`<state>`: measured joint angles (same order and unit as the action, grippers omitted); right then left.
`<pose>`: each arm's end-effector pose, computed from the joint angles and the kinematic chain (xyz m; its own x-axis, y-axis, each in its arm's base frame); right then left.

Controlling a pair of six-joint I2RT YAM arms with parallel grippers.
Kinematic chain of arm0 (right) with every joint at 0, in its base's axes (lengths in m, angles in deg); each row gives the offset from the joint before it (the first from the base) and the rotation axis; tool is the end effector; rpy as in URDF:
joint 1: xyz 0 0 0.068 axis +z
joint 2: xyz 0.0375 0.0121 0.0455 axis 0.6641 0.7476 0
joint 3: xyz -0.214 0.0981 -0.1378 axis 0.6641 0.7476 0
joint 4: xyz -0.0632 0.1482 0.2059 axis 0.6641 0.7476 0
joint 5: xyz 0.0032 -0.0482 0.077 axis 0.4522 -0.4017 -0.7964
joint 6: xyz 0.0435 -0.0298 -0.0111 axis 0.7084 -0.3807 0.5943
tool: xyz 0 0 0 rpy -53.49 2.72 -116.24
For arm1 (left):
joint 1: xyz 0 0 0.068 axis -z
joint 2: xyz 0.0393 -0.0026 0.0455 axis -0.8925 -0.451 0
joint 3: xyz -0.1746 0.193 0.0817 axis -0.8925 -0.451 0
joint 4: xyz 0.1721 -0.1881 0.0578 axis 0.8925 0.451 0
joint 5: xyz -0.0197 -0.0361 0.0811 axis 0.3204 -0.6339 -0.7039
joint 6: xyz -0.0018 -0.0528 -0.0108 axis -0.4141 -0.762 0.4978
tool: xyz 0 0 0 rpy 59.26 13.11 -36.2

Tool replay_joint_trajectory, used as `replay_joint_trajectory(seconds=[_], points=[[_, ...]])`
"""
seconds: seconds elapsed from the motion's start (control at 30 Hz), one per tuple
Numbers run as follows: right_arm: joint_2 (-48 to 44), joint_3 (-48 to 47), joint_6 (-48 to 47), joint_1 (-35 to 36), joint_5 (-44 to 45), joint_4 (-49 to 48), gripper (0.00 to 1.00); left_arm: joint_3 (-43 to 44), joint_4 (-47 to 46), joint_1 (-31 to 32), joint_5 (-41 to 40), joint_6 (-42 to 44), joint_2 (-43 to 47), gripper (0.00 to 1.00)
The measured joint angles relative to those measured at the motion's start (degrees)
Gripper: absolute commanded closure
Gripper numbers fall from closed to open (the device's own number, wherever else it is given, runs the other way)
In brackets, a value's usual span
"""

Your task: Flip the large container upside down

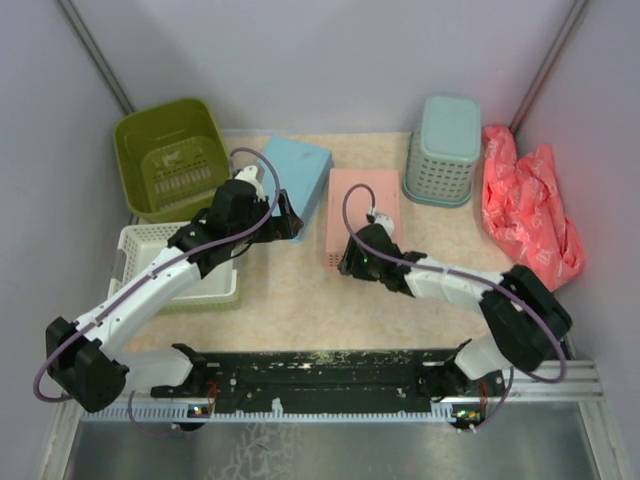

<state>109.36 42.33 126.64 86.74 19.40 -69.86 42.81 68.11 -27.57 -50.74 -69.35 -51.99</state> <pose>0.1930 0.1863 0.1828 -0.7958 0.2428 -0.5547 -0.0489 0.8873 0.4586 0.2248 -0.1571 0.3214 -0.6330 -0.1637 -0.7567 0.2295 0.8938 -0.3853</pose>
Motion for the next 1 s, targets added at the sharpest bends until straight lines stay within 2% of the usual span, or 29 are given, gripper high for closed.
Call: replay_joint_trajectory(seconds=[0.1, 0.27, 0.33, 0.47, 0.6, 0.8, 1.0], points=[[8.6, -6.7, -2.3, -5.6, -1.2, -2.2, 0.53, 0.0, 0.7, 0.0, -1.7, -0.5, 0.5, 0.0], [20.4, -21.1, -7.5, -11.2, -0.8, -2.7, 0.53, -0.7, 2.0, 0.0, -2.2, -0.6, 1.2, 0.0], [22.5, -24.6, -8.1, -12.7, -1.1, -3.3, 0.51, -1.6, 2.1, 0.0, -2.2, -0.6, 2.0, 0.0], [21.7, -23.8, -8.6, -14.7, -2.7, -6.1, 0.51, -3.3, 2.0, 0.0, -2.2, 0.2, 2.8, 0.0], [16.2, -15.9, -8.5, -14.9, -5.4, -6.2, 0.5, -3.5, 1.4, 0.0, -1.2, 2.7, -0.1, 0.0], [0.9, -3.1, -7.5, -14.9, -6.6, -0.9, 0.47, 2.0, 1.8, 0.0, 0.9, 4.9, -12.9, 0.0], [-12.5, -0.8, -8.5, -14.9, -2.2, 7.7, 0.45, 10.8, 1.6, -1.2, 3.1, 5.2, -26.0, 0.0]])
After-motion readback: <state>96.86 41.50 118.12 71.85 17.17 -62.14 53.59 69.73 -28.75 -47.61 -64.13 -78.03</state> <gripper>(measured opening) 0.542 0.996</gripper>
